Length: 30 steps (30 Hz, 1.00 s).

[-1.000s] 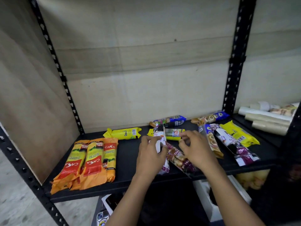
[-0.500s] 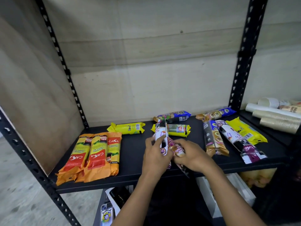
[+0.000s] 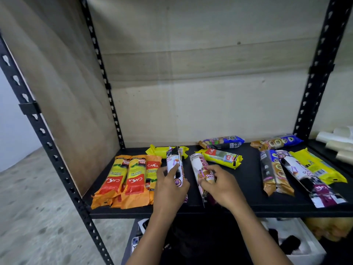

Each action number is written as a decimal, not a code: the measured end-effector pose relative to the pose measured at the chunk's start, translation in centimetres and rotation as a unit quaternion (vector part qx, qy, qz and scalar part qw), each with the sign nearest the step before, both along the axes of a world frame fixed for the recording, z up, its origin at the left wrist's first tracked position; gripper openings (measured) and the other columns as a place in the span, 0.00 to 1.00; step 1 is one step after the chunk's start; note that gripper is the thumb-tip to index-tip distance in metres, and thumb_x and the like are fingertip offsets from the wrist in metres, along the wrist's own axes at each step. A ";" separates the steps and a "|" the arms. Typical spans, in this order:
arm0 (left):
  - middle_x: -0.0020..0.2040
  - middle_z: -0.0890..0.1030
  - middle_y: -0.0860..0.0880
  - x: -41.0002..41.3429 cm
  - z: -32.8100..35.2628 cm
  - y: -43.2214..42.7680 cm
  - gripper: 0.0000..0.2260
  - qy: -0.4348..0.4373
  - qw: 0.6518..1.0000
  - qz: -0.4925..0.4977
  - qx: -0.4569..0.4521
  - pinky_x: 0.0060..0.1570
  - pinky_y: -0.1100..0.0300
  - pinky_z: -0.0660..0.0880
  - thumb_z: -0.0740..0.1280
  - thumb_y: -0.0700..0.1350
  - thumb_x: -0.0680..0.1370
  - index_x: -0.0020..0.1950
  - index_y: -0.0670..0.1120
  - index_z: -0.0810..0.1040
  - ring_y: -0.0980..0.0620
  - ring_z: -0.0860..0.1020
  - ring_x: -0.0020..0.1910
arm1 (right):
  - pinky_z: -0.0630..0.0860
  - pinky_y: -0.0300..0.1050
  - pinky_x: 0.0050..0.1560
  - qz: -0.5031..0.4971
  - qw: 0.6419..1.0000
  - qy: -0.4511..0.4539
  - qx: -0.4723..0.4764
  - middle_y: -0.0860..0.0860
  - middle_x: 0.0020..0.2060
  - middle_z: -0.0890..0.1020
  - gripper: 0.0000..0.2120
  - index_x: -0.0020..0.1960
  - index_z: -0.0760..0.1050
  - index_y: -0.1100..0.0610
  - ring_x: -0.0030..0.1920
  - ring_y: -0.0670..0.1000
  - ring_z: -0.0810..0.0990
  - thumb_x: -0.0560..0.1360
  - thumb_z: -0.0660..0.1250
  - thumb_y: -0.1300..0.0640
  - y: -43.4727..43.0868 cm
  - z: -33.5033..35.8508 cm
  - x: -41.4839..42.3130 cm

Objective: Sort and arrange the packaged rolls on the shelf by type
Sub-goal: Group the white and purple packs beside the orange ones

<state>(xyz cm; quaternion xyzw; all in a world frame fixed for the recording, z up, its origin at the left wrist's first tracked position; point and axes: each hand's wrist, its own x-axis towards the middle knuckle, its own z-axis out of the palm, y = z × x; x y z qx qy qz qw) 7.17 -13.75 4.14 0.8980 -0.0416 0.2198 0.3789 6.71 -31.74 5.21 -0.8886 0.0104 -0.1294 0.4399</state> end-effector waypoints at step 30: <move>0.70 0.71 0.46 0.9 -0.2 0.8 0.21 0.042 0.985 0.005 0.169 0.53 0.54 0.76 0.62 0.57 0.80 0.72 0.52 0.73 0.45 0.75 0.64 | 0.73 0.42 0.47 -0.006 0.998 0.020 -0.054 0.51 0.55 0.71 0.15 0.62 0.76 0.50 0.48 0.48 0.76 0.77 0.68 0.48 3.6 -0.6 1.6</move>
